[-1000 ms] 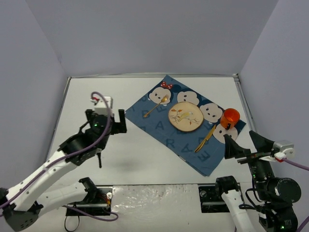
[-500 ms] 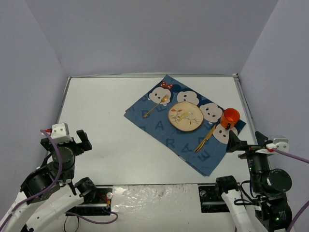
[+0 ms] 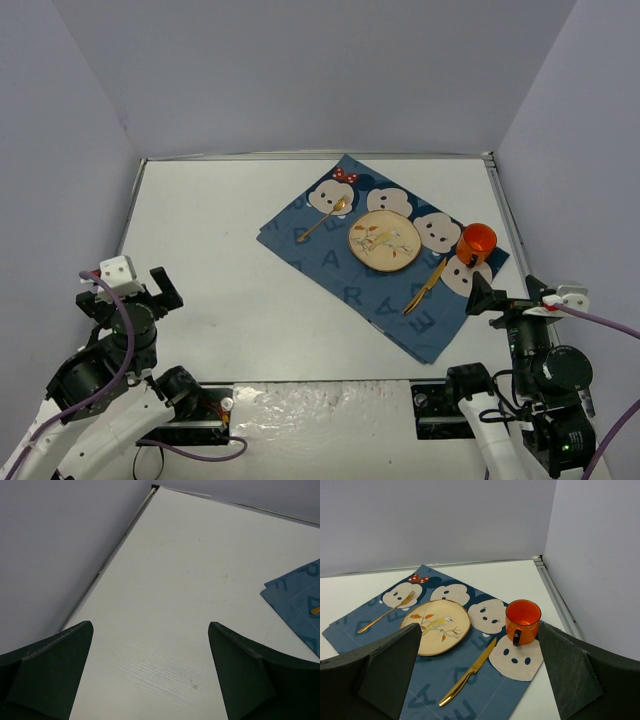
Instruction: Set the dinner table for one person
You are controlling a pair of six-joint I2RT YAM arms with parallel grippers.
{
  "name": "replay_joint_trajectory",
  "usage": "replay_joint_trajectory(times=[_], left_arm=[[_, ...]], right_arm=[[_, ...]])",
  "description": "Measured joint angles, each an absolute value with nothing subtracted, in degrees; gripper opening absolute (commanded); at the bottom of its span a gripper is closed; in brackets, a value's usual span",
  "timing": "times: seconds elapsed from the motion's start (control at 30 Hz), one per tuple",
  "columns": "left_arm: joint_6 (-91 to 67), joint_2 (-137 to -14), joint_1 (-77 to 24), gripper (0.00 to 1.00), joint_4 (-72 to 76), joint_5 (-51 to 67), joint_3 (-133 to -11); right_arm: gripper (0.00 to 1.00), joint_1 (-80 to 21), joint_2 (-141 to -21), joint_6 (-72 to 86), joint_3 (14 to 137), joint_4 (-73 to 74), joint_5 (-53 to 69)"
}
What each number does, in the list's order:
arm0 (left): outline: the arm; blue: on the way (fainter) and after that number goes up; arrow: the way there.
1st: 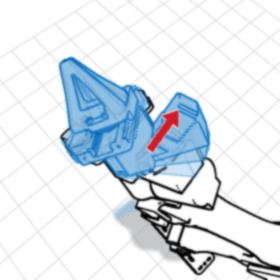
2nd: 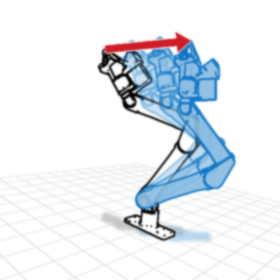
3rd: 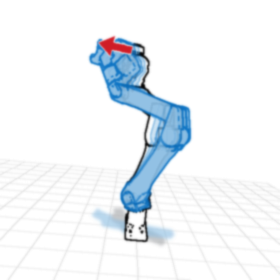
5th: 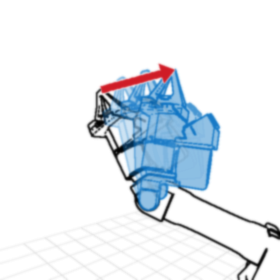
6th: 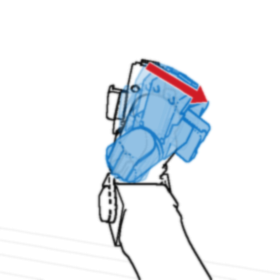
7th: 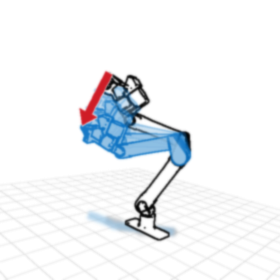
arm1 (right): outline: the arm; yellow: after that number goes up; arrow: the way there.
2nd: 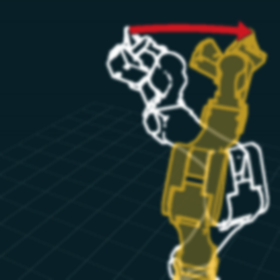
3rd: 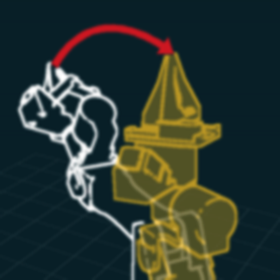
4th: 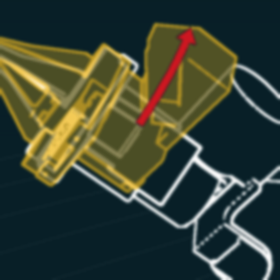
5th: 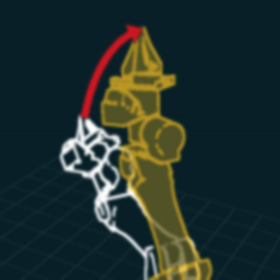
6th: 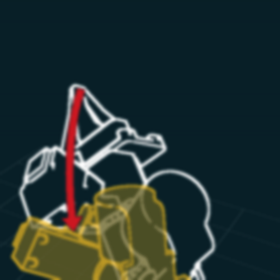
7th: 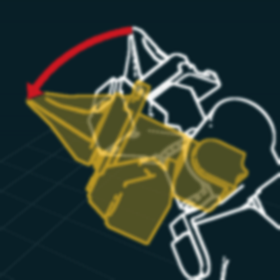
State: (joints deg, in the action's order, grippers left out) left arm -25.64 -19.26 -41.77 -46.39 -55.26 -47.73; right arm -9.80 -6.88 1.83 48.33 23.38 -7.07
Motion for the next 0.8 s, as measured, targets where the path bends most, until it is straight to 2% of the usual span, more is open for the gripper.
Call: replay_joint_trajectory(times=[0.4,0.8], left_arm=[[-24.0,-22.3,-31.9,0.97,-42.6,-47.0,-46.5],[-23.2,-22.6,-28.8,0.97,-41.6,-42.4,-46.0]], right_arm=[[1.00,-9.8,-6.9,1.8,48.2,23.3,-7.0],[1.00,-9.8,-6.9,1.8,47.6,22.6,-6.4]])
